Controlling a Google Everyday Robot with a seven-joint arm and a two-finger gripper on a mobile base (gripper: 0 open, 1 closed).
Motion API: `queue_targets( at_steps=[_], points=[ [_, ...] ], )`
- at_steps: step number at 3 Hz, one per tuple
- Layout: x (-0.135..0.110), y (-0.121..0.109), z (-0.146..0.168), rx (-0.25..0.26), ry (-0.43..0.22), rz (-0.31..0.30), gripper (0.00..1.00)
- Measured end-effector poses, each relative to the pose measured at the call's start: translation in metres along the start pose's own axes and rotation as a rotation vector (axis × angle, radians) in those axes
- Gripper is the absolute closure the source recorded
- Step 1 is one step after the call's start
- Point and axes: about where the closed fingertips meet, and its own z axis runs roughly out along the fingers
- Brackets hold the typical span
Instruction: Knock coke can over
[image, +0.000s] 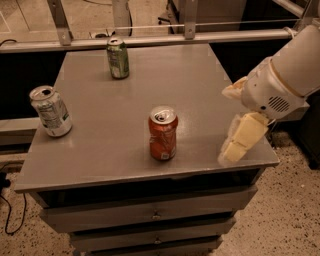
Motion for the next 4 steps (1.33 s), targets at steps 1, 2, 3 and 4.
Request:
queue_targets(
  at_steps=[1, 2, 3, 4],
  points=[
    [-0.034, 0.008, 0.049, -0.069, -0.22, 0.018, 0.0],
    [-0.056, 0.004, 0.072, -0.089, -0.378, 0.039, 0.0],
    [-0.083, 0.001, 0.091, -0.116, -0.506, 0.047, 0.0],
    [-0.111, -0.011, 0.107, -0.131, -0.615, 0.04, 0.0]
  ],
)
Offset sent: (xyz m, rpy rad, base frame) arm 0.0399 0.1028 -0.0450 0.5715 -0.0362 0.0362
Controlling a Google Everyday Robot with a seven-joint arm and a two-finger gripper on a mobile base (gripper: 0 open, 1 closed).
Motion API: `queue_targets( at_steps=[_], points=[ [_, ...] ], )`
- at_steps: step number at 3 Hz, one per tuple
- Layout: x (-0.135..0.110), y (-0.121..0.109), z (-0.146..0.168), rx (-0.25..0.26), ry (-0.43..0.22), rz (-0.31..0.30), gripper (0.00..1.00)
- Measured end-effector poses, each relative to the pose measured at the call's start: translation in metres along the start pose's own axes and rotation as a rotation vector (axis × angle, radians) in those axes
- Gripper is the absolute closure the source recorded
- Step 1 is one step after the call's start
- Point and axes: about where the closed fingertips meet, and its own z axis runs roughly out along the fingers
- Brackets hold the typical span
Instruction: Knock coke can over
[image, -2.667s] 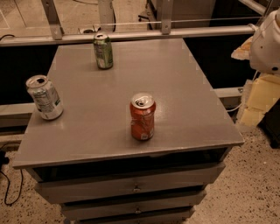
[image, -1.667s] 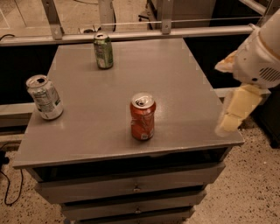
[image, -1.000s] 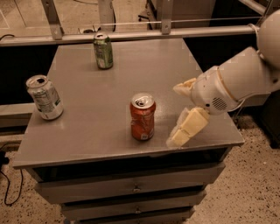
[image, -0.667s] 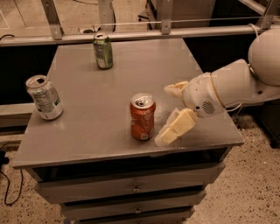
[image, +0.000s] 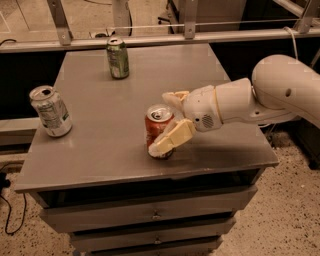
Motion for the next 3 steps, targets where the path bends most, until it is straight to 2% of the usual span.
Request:
queue_targets(
  at_steps=[1, 3],
  points=[
    [-0.025, -0.018, 0.024, 0.0, -0.063, -0.016, 0.0],
    [-0.083, -0.064, 0.074, 0.027, -0.137, -0.039, 0.0]
  ],
)
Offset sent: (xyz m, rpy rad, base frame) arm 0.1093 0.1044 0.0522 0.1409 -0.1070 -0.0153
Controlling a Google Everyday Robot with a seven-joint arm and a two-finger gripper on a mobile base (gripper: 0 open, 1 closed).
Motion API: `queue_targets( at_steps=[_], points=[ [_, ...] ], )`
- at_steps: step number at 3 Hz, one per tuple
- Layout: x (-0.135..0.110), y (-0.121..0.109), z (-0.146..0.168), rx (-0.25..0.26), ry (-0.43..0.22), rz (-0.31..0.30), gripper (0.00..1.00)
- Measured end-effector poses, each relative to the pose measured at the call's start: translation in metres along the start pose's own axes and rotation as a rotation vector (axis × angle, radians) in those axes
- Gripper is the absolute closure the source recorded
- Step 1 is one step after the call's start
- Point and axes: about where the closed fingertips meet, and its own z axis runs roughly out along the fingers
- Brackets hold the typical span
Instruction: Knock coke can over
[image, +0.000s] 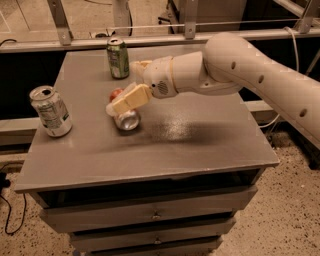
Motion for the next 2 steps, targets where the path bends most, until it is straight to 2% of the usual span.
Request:
queue_targets(
  at_steps=[1, 2],
  points=[
    [-0.004, -0.011, 0.007, 0.009, -0.008, 0.008, 0.0],
    [0.002, -0.023, -0.016, 0.025, 0.007, -0.011, 0.0]
  ],
)
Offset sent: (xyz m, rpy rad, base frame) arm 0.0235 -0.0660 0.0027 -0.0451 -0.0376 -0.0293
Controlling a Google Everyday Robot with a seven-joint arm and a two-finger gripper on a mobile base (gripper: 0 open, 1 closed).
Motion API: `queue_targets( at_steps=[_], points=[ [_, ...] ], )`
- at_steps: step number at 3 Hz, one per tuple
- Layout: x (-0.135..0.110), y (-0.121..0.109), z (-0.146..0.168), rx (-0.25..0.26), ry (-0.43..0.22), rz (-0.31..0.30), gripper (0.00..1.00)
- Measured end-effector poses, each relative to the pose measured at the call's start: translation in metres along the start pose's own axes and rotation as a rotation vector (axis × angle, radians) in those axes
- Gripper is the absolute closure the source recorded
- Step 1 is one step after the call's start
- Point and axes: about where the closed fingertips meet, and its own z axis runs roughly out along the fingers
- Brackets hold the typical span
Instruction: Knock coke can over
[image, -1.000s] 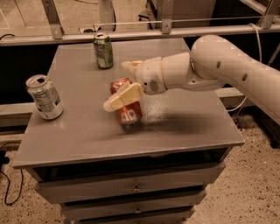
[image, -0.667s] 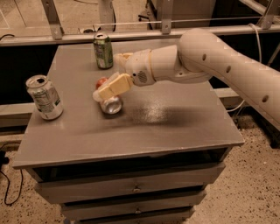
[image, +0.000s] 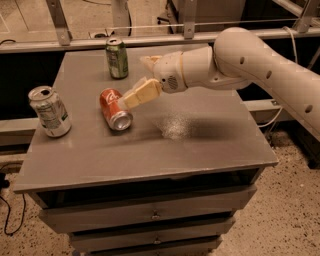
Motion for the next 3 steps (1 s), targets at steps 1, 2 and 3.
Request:
queue_targets(
  at_steps=[1, 2, 3],
  points=[
    [0.008, -0.014, -0.042, -0.005, 0.022, -0.053, 0.0],
    [0.008, -0.02, -0.085, -0.026, 0.077, -0.148, 0.0],
    [0.006, -0.016, -0.089, -0.047, 0.083, -0.16, 0.0]
  ],
)
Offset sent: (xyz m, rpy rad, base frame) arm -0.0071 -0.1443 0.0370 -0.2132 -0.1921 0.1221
